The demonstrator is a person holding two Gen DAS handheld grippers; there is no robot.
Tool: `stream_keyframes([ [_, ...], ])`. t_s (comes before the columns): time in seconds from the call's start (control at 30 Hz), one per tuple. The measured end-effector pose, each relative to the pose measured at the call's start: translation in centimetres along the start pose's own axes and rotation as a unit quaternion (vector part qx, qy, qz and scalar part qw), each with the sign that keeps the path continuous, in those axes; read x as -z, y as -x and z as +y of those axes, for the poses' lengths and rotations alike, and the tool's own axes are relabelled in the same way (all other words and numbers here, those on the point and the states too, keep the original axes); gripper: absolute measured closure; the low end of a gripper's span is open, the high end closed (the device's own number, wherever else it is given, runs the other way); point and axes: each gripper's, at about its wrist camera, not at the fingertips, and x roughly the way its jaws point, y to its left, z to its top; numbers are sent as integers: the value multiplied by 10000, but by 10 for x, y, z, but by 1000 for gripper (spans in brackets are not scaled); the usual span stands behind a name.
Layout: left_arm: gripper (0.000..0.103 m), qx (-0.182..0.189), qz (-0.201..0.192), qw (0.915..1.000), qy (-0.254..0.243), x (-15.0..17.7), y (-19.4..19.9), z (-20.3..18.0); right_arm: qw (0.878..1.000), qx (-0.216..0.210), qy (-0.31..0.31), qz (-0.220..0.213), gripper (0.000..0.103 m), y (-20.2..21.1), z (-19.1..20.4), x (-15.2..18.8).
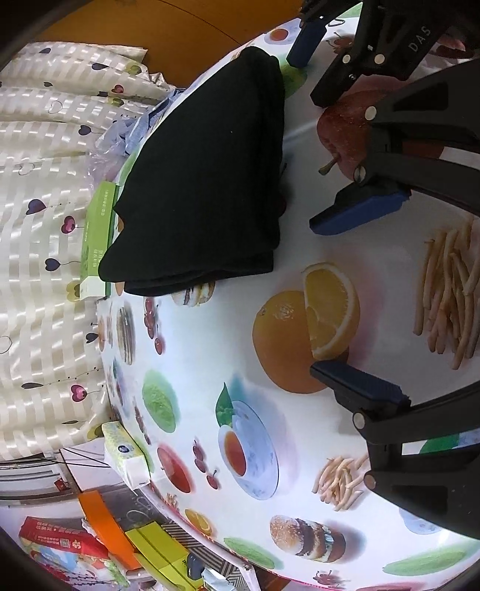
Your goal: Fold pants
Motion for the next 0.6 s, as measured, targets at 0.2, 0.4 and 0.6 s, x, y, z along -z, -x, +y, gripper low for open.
stream_keyframes([
  [0.2, 30, 23, 4, 10000, 30, -2, -1, 2, 10000, 1, -20, 10, 34, -1, 0, -1],
  [0.4, 29, 22, 5, 10000, 24, -1, -1, 1, 10000, 14, -32, 19, 33, -2, -2, -2],
  [0.6, 29, 17, 5, 10000, 25, -2, -1, 1, 10000, 8, -30, 18, 32, -2, -1, -2],
])
